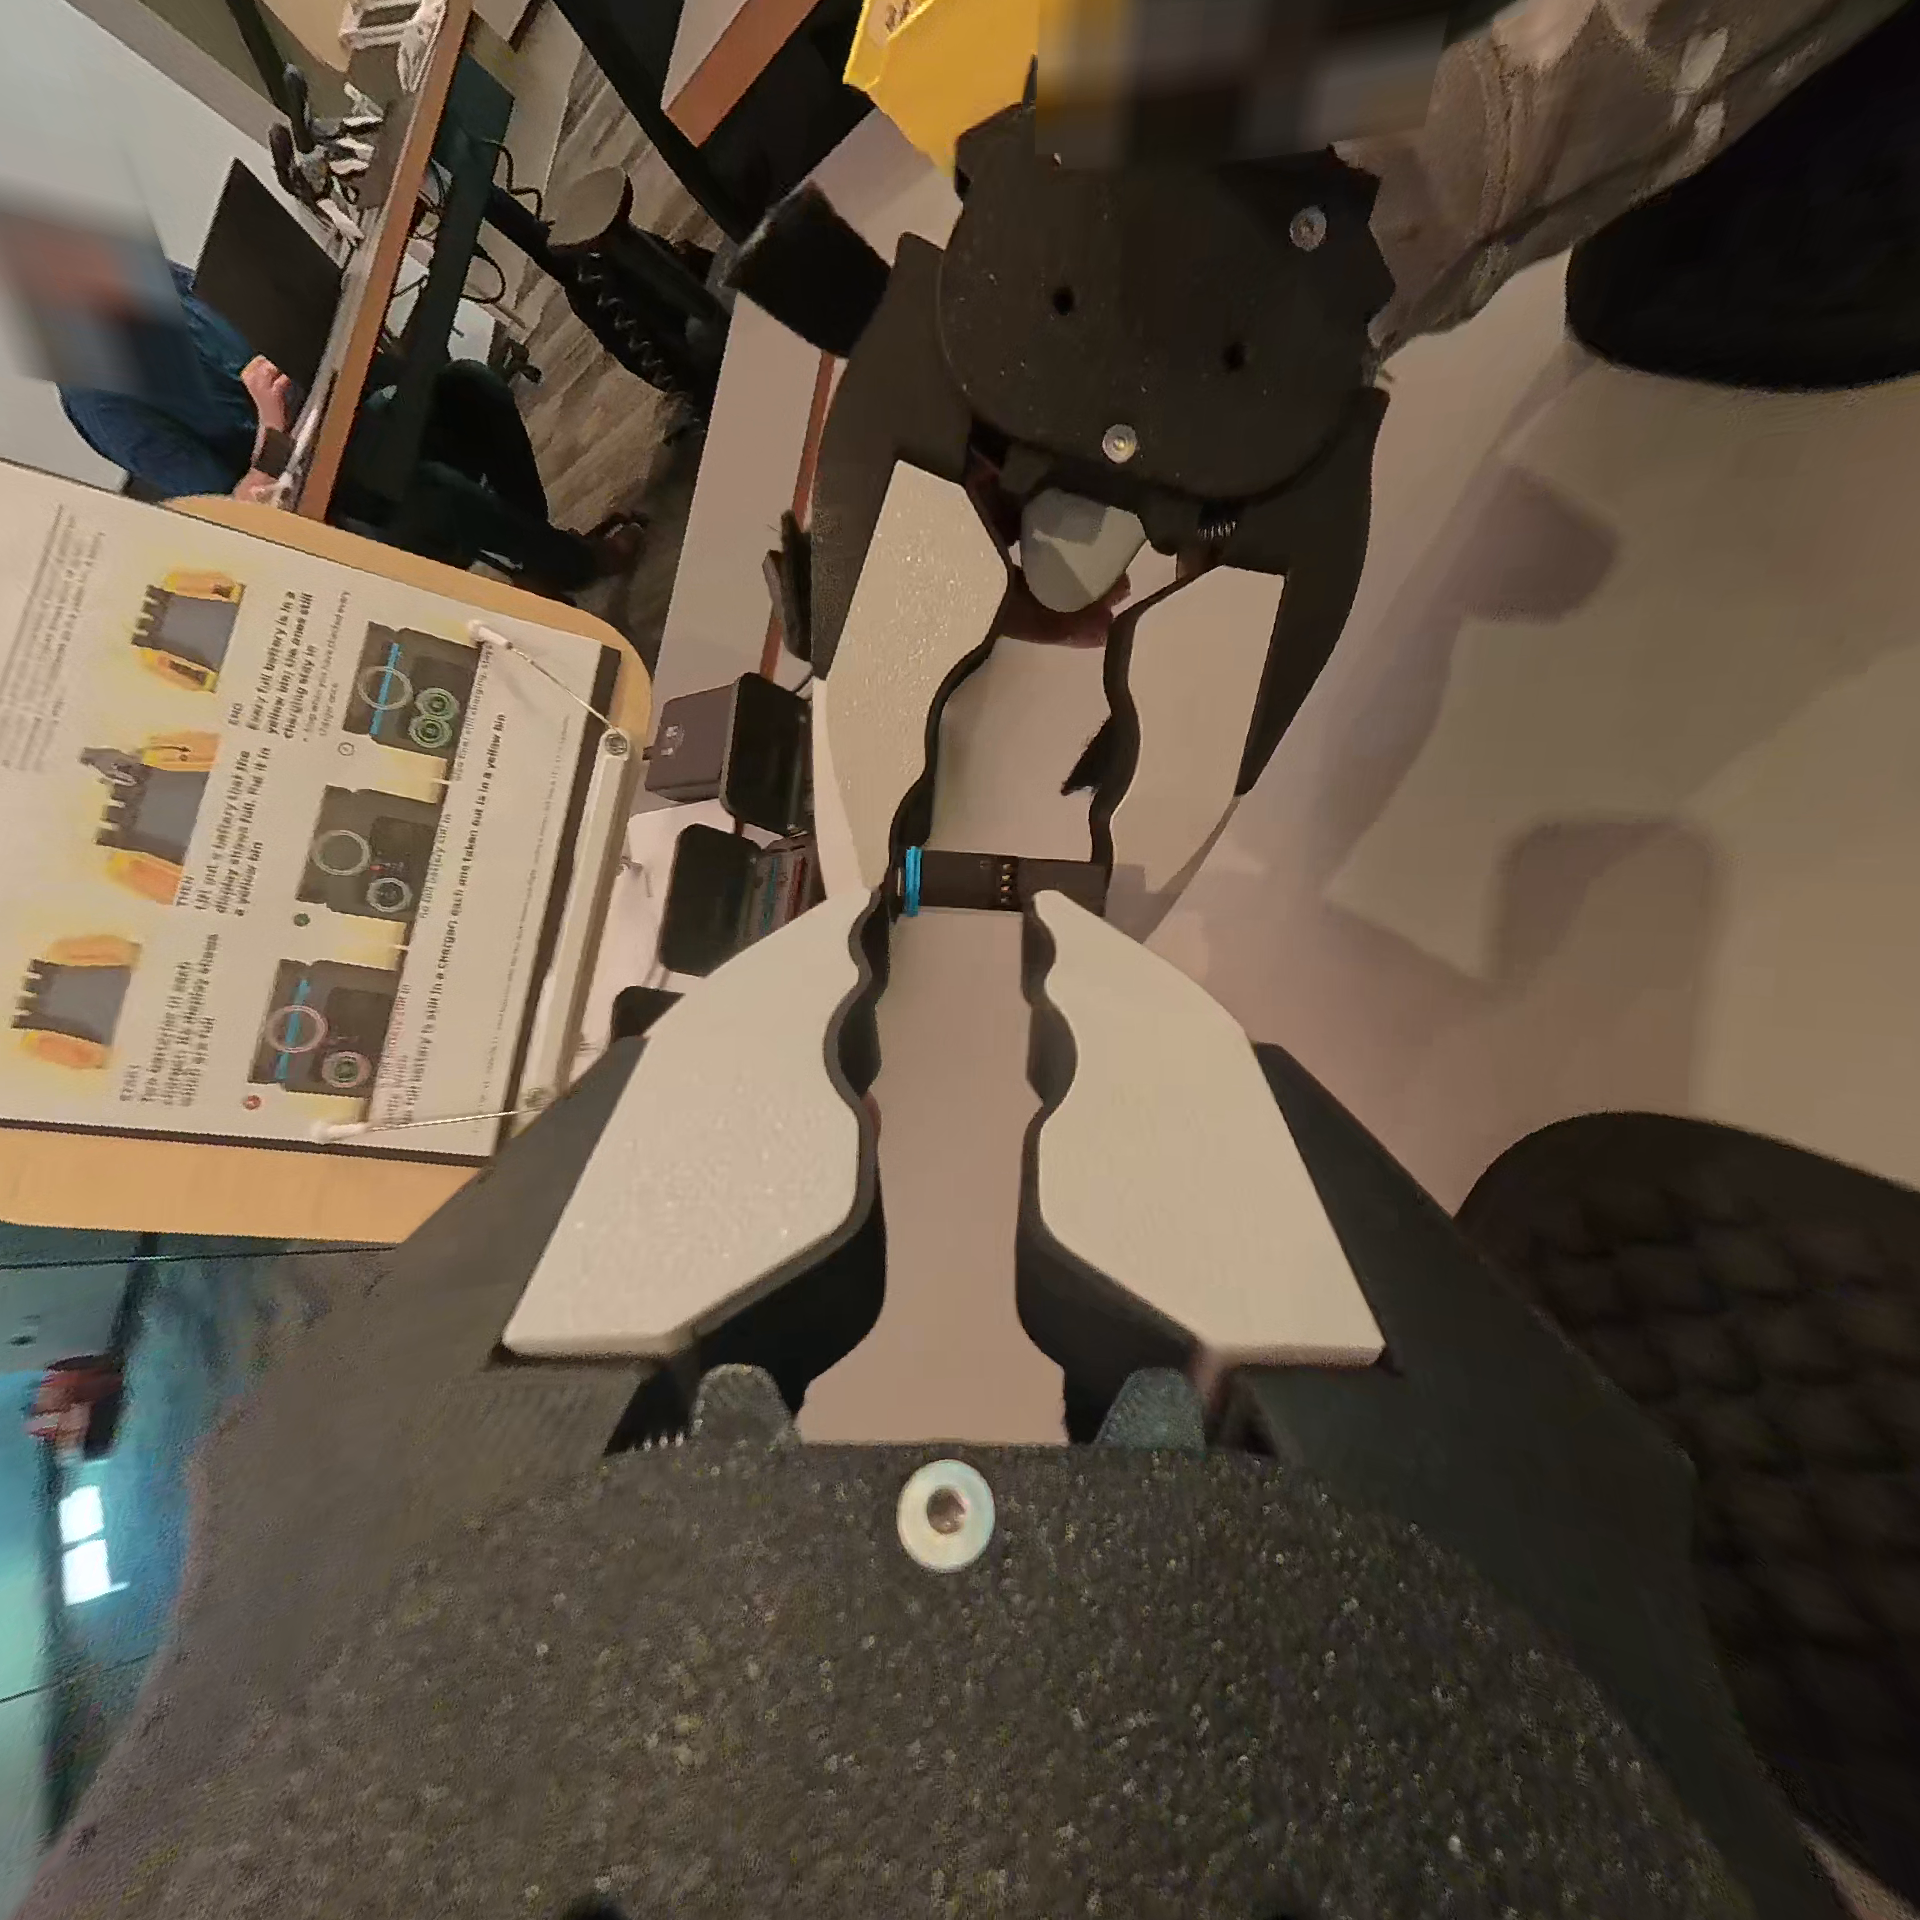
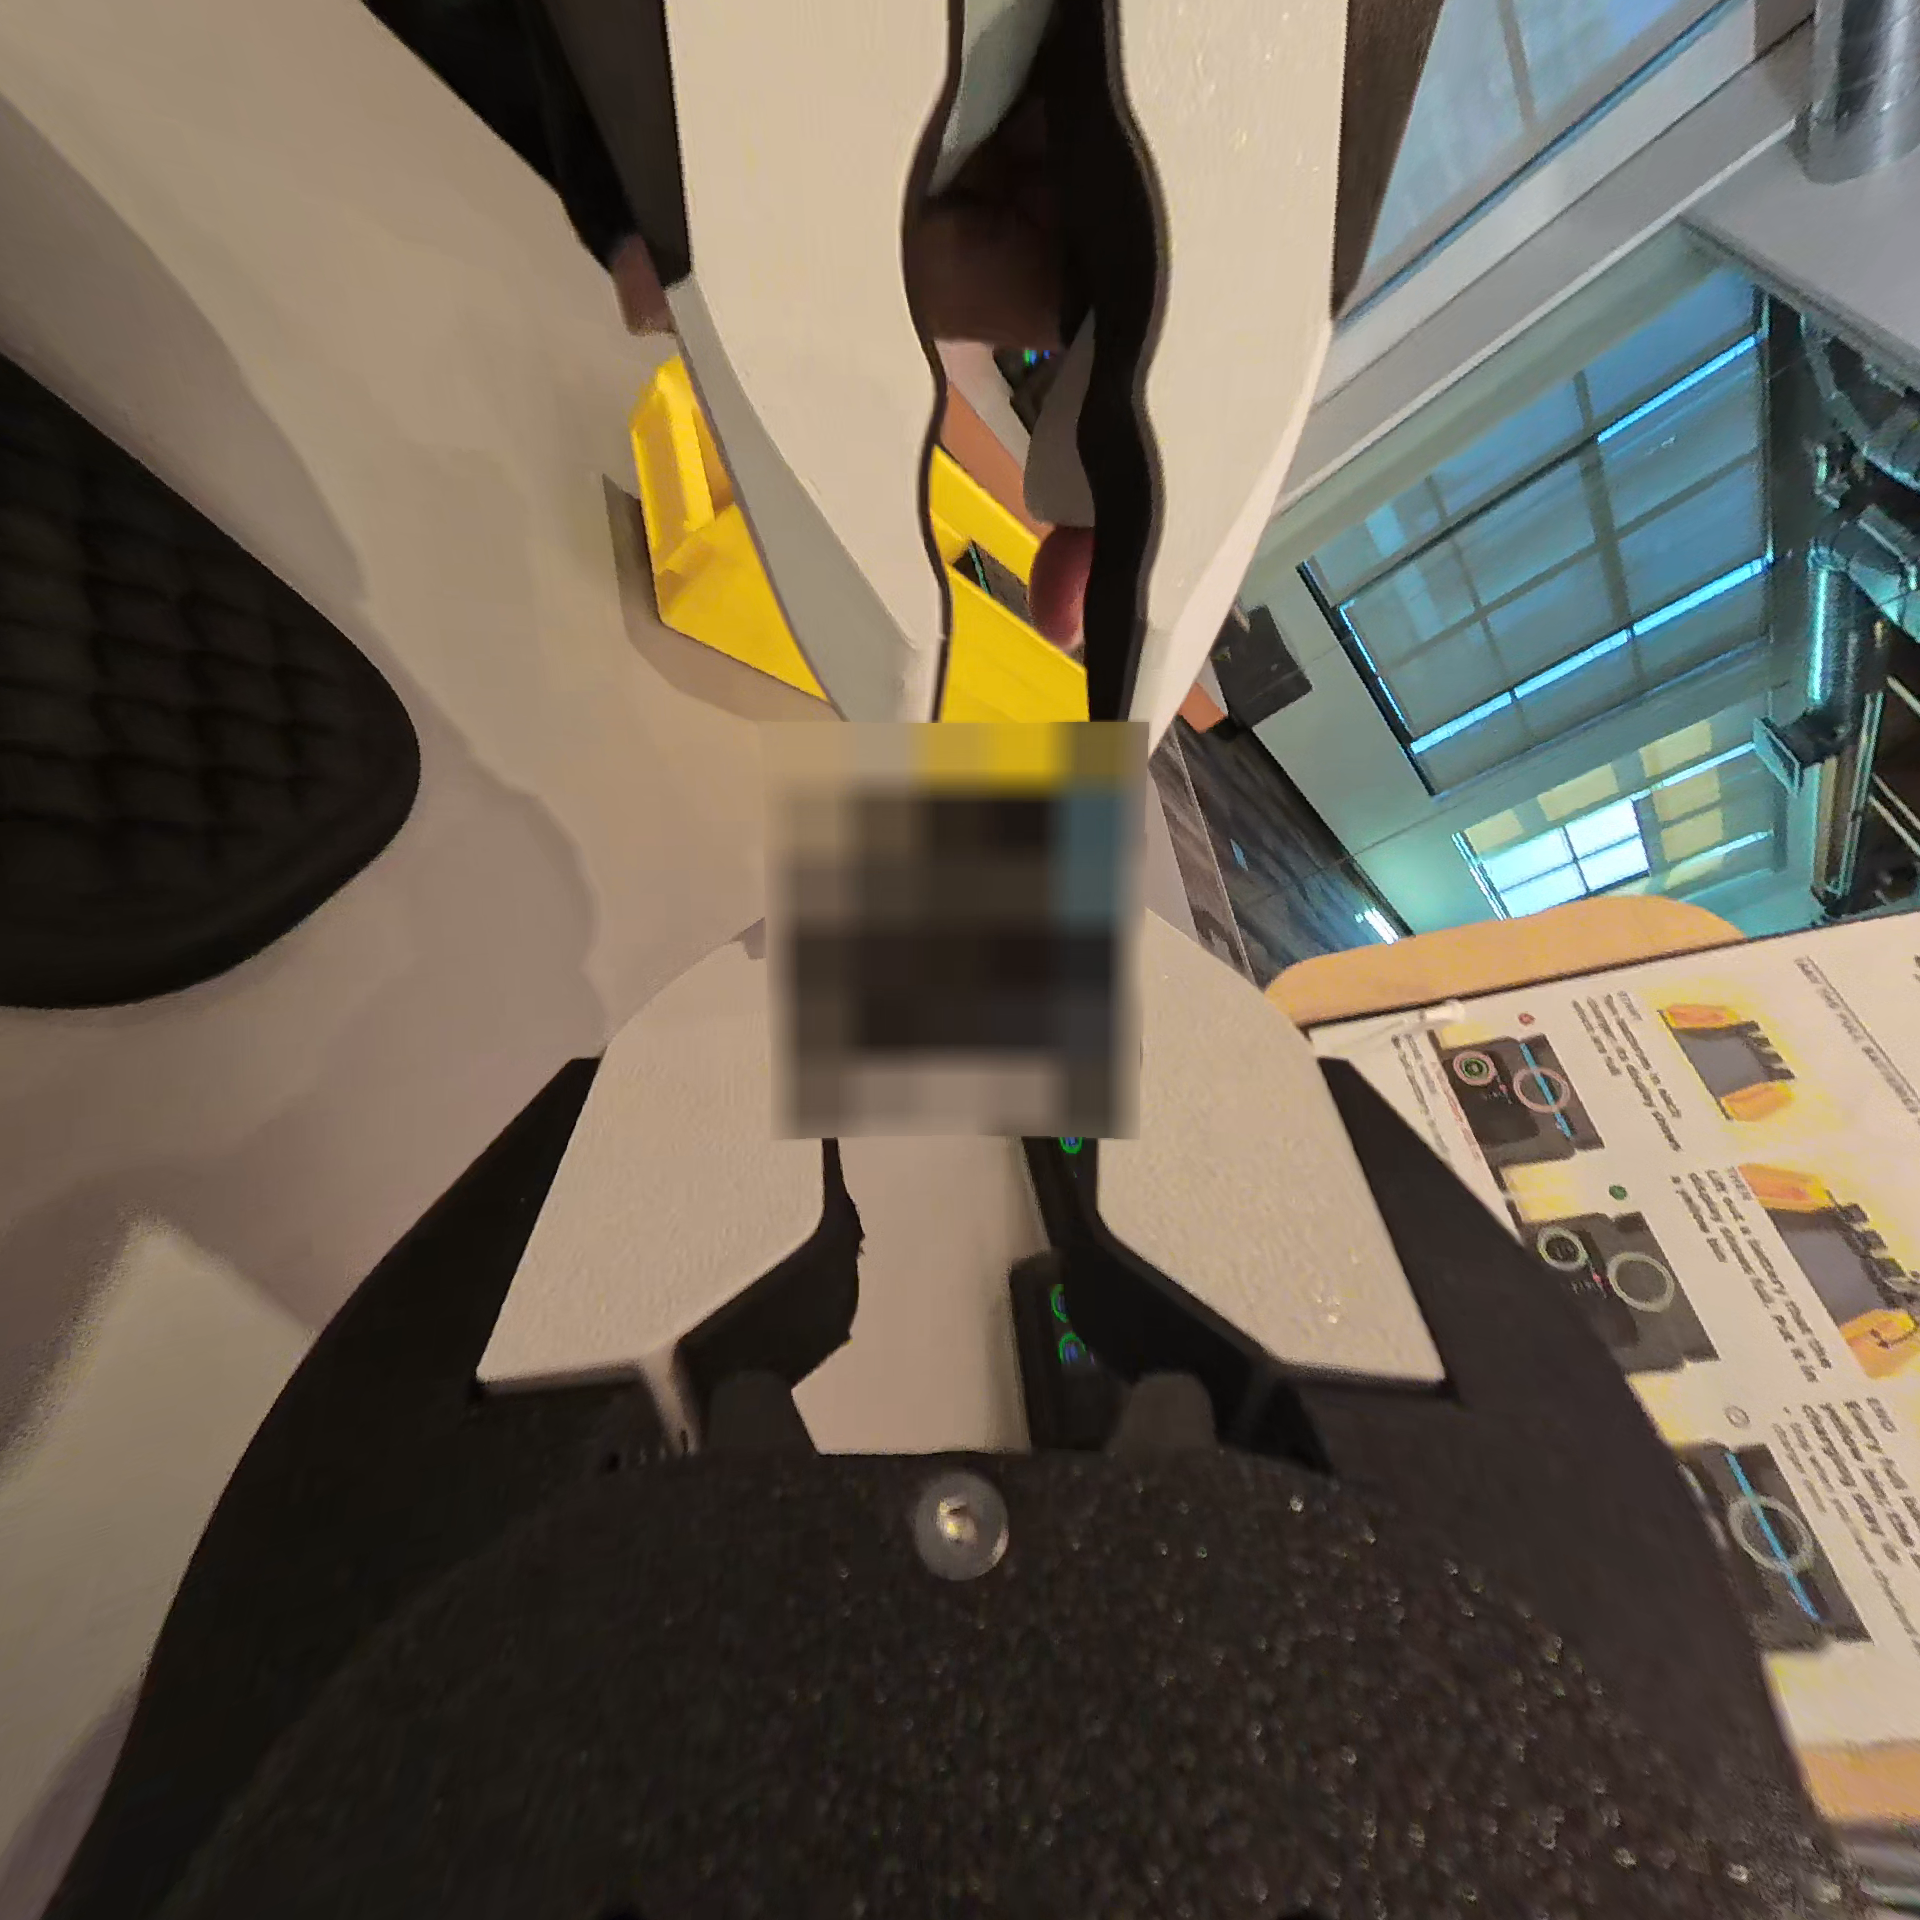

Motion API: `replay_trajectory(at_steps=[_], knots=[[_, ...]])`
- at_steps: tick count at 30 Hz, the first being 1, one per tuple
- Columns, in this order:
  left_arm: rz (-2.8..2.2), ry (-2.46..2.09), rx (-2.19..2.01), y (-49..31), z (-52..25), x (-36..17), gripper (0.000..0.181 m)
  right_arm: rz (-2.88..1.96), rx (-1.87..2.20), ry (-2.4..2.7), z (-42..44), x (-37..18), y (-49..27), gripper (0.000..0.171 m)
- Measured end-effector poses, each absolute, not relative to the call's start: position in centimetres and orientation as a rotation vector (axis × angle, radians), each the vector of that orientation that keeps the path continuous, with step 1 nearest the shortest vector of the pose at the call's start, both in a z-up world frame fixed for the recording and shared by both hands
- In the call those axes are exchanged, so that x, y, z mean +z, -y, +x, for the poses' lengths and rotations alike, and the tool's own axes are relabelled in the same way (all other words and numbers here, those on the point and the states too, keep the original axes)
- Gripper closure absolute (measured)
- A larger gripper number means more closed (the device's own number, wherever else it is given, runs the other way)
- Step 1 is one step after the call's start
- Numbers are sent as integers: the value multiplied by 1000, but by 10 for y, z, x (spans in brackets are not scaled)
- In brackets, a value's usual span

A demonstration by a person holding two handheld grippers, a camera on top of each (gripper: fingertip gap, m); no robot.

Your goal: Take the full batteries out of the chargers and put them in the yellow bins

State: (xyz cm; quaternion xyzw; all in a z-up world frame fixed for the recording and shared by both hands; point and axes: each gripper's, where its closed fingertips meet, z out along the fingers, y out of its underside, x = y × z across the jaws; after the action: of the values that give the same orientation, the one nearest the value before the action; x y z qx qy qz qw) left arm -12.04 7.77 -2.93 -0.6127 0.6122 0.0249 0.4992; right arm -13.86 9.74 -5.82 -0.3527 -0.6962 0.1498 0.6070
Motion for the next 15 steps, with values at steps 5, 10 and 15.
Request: replay_trajectory(at_steps=[5,10,15], knots=[[-1615,-1142,-247,-87,-113,-31,137,-939,210,1544,-120,-63,-119,126],[-1685,-714,-632,-99,-92,-47,145,-1016,14,1390,-99,-56,-133,126],[-1674,-623,-720,-102,-67,-56,149,-998,-186,1343,-87,-56,-135,126]])
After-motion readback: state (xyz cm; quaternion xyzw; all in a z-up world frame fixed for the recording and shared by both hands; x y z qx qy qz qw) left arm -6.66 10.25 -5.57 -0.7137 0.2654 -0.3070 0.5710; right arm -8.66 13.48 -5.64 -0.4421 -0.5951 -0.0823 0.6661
